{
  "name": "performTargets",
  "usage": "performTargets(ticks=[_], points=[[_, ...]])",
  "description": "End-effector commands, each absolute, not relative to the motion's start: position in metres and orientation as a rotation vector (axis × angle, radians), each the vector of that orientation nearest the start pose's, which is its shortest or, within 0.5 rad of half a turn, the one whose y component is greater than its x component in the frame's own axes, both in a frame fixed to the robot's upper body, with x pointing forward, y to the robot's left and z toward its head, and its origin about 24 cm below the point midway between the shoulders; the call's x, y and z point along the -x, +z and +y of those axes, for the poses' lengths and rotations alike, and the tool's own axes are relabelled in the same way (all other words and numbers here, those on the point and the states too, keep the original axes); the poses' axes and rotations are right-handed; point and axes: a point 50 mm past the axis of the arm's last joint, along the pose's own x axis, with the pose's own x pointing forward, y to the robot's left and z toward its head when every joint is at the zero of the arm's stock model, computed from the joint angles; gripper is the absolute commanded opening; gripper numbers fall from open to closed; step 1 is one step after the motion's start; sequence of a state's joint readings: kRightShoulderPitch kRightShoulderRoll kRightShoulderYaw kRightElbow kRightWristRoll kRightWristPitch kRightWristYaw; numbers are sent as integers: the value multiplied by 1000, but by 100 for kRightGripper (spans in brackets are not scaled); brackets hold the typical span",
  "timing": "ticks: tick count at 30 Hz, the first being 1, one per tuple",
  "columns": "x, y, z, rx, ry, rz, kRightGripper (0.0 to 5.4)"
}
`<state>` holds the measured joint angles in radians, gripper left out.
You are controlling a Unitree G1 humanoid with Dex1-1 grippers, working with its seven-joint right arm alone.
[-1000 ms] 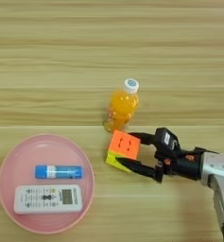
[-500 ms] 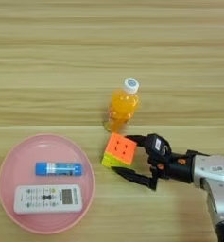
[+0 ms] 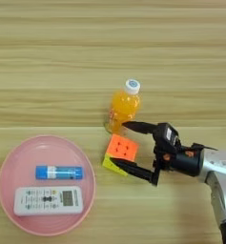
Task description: Move the objects on the table
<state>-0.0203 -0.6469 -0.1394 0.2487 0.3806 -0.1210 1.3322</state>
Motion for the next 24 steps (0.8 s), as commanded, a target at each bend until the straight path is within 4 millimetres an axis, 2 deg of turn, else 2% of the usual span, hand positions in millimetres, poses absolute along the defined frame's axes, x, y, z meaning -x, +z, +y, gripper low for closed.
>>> performTargets(ticks=[1,7,15,20,24], points=[[-231,101,-271,265,1076,54,539],[-225,110,-265,203,1122,5,539],[-205,139,-230,178,1271,-119,539],[-196,141,-216,199,1316,-127,539],[-194,131,-200,252,1341,-107,539]])
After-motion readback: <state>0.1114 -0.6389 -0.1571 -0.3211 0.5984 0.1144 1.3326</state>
